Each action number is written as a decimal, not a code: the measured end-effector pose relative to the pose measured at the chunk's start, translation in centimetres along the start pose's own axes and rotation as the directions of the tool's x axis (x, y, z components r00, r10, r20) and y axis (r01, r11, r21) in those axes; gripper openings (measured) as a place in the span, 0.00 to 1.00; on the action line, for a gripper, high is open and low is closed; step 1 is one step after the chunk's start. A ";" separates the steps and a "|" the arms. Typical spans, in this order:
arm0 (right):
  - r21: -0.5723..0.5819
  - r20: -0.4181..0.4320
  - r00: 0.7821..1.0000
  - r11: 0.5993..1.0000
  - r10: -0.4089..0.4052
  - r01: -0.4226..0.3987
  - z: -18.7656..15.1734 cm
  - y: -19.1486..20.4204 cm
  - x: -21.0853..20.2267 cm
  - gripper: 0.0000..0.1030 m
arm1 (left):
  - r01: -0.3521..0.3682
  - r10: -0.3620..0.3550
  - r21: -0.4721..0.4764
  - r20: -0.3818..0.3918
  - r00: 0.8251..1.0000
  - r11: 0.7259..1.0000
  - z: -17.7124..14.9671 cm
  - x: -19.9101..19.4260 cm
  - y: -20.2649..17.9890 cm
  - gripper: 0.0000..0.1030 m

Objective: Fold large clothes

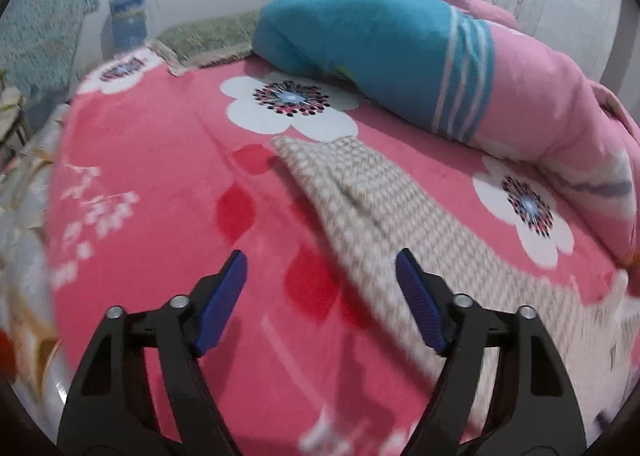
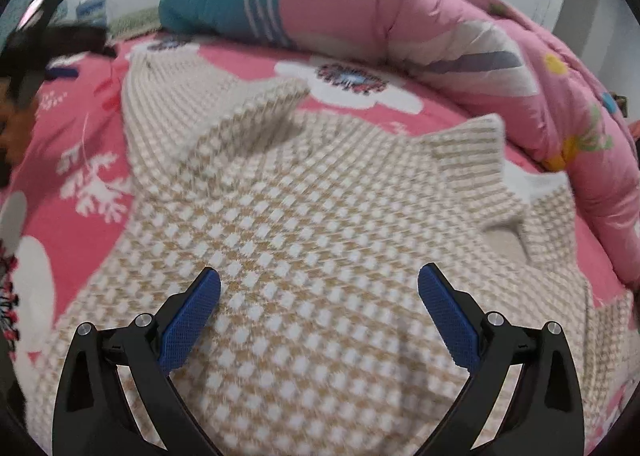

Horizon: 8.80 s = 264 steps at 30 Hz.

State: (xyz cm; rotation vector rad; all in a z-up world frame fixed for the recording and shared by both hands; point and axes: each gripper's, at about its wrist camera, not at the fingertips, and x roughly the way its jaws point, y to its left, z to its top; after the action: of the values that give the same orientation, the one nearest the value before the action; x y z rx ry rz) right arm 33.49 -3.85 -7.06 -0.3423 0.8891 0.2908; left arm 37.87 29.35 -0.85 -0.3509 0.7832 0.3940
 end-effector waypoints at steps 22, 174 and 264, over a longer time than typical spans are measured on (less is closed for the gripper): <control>0.192 -0.007 0.981 0.963 0.193 -0.188 -0.8 -4.5 -2.3 0.94 | -0.102 -0.006 0.382 0.272 0.962 0.918 -0.2 -8.4 -11.4 0.07; 0.333 -0.020 0.999 0.942 0.044 -0.035 -5.5 -19.9 -1.2 0.47 | 0.478 -0.429 0.392 -0.211 0.878 0.786 -12.6 -4.0 -24.0 0.92; 0.954 -0.229 0.960 0.160 -0.162 0.254 -31.9 -59.6 -11.9 0.40 | 0.352 -0.293 0.518 -0.196 0.936 0.779 -22.8 -7.2 -25.4 0.94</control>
State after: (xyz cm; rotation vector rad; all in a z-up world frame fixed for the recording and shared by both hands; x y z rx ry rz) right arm 26.91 -72.14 -6.11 0.7966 0.9136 -0.6279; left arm 31.25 -4.39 -6.55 0.0405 0.8831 -0.1863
